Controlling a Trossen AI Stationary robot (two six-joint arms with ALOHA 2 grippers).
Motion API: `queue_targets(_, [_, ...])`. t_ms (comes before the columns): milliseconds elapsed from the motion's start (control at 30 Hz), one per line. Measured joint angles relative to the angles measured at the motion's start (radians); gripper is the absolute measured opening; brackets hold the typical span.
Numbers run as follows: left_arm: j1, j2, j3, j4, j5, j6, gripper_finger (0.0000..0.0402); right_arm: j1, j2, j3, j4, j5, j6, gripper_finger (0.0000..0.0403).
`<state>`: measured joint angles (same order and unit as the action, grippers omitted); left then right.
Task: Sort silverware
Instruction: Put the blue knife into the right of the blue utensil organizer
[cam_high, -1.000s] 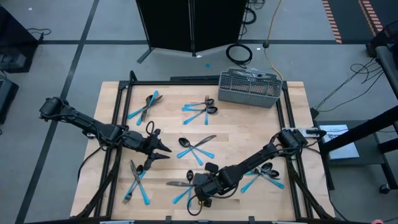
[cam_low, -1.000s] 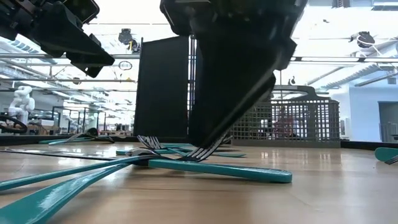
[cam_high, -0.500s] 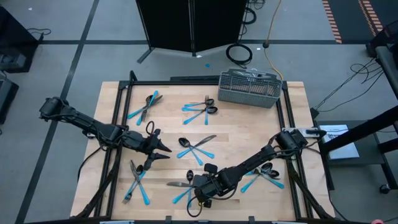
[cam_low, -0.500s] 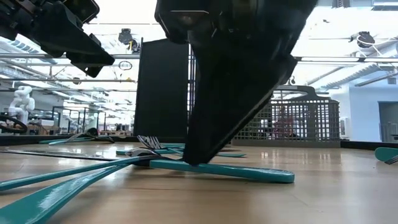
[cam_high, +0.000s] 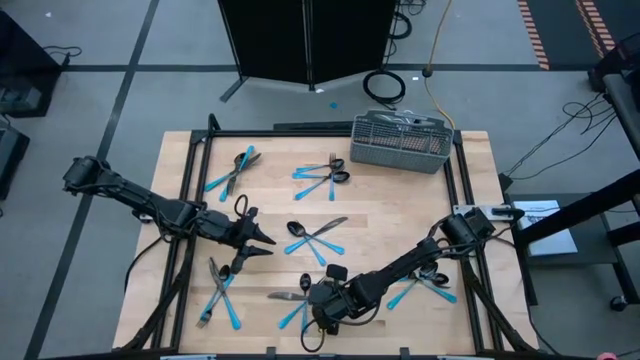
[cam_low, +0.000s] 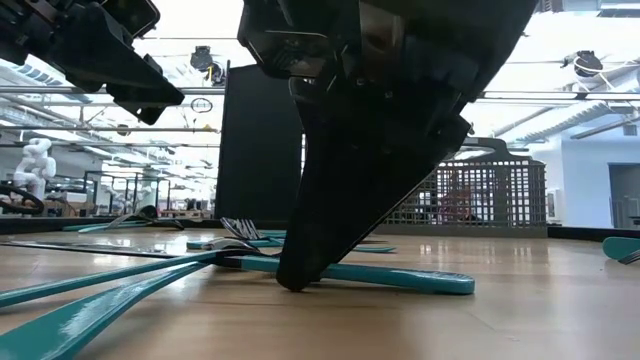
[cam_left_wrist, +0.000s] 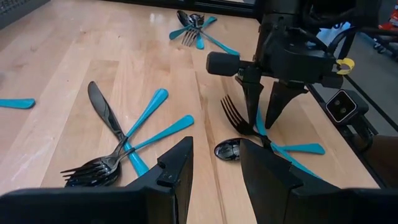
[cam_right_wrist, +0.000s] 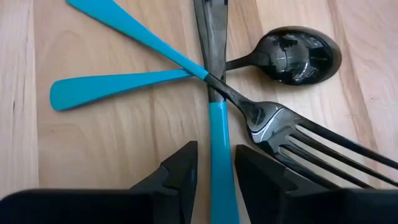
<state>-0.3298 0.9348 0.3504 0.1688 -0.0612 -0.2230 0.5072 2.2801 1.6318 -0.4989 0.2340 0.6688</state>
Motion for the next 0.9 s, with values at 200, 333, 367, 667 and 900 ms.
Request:
queue_targets(200, [0.0, 0.0, 0.0, 0.0, 0.0, 0.001, 0.0128, -0.003, -0.002, -0.003, 0.031, 0.008, 0.005, 0.0105])
queue_targets(333, [0.0, 0.0, 0.0, 0.0, 0.0, 0.0, 0.0128, -0.015, -0.001, -0.004, 0.076, -0.001, 0.007, 0.0105])
queue_targets(367, [0.0, 0.0, 0.0, 0.0, 0.0, 0.0, 0.0128, -0.018, -0.001, -0.004, 0.086, -0.002, 0.007, 0.0105])
queue_targets(667, [0.0, 0.0, 0.0, 0.0, 0.0, 0.0, 0.0128, -0.034, 0.002, -0.005, 0.131, 0.012, -0.006, 0.0105])
queue_targets(900, [0.0, 0.0, 0.0, 0.0, 0.0, -0.001, 0.0128, -0.034, 0.003, -0.005, 0.133, 0.057, -0.033, 0.0105])
